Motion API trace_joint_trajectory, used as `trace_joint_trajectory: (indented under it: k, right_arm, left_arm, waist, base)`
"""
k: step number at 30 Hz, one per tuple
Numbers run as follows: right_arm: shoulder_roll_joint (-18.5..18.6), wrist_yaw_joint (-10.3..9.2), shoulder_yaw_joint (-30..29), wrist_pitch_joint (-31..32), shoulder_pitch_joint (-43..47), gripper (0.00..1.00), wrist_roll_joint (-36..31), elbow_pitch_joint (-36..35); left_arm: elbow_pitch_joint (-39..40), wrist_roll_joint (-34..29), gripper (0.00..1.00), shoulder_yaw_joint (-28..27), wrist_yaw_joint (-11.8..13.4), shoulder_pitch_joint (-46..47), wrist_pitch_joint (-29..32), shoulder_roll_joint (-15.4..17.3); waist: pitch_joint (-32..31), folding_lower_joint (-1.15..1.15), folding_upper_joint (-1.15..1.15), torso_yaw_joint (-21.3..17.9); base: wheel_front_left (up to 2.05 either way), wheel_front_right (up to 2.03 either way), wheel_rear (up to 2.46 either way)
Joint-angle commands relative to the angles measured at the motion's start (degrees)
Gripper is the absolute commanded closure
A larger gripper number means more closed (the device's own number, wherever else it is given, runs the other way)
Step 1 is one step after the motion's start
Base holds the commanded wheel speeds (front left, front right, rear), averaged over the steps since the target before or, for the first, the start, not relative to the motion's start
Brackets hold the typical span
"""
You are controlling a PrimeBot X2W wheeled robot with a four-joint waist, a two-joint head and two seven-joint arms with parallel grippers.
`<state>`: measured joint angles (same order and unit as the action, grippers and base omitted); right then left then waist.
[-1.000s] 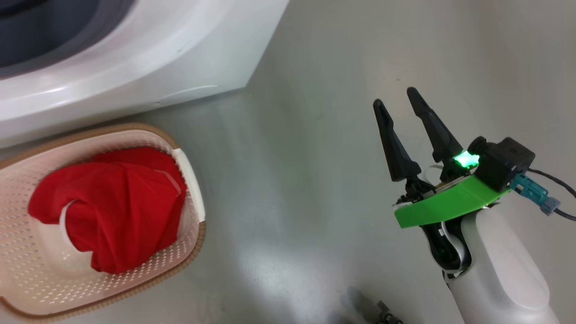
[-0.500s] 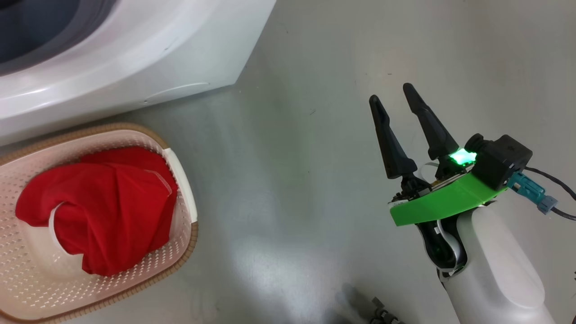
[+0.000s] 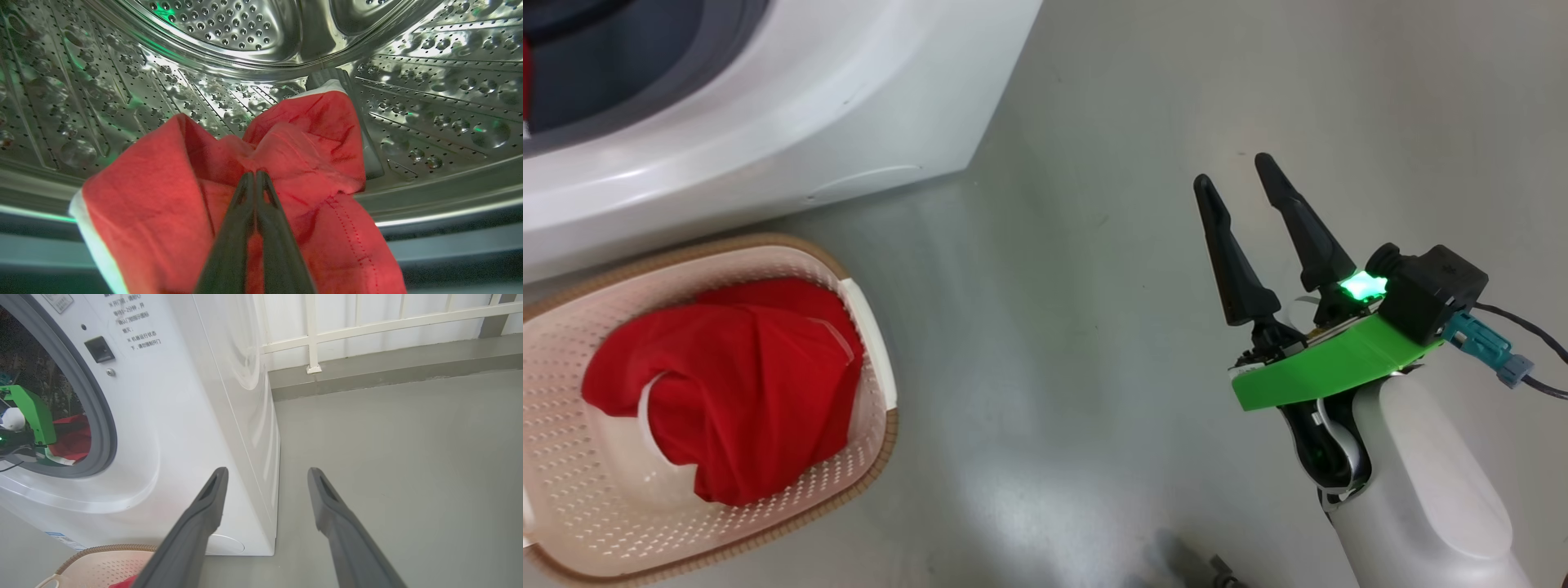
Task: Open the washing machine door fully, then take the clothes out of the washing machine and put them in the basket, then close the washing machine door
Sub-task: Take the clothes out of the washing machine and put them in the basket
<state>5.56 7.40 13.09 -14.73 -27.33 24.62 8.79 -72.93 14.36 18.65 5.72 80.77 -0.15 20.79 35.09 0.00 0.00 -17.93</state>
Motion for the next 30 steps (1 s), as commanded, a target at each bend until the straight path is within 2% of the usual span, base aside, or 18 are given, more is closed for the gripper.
trace_joint_trajectory:
  k: [1, 19, 30]
  right_arm:
    - [0.30, 0.09, 0.88, -0.27, 0.75, 0.00, -0.34, -1.02]
    - [2.76, 0.09, 1.81, -0.27, 2.20, 0.00, -0.14, 0.31]
    - [4.42, 0.09, 2.31, -0.27, 3.97, 0.00, 0.37, 1.38]
  left_arm:
    - [0.95, 0.62, 1.00, -0.51, -0.54, -0.95, -1.35, 1.98]
    - [1.66, 3.83, 1.00, -0.42, -5.46, -6.76, -12.42, -2.99]
    - [7.34, 5.18, 1.00, -0.58, -7.51, -12.99, -14.76, -4.92]
  waist:
    - [-0.92, 0.00, 0.00, 0.69]
    - [-8.49, 0.00, 0.00, 5.52]
    - [-13.55, 0.00, 0.00, 8.60]
  base:
    - [0.00, 0.00, 0.00]
    - [0.00, 0.00, 0.00]
    - [0.00, 0.00, 0.00]
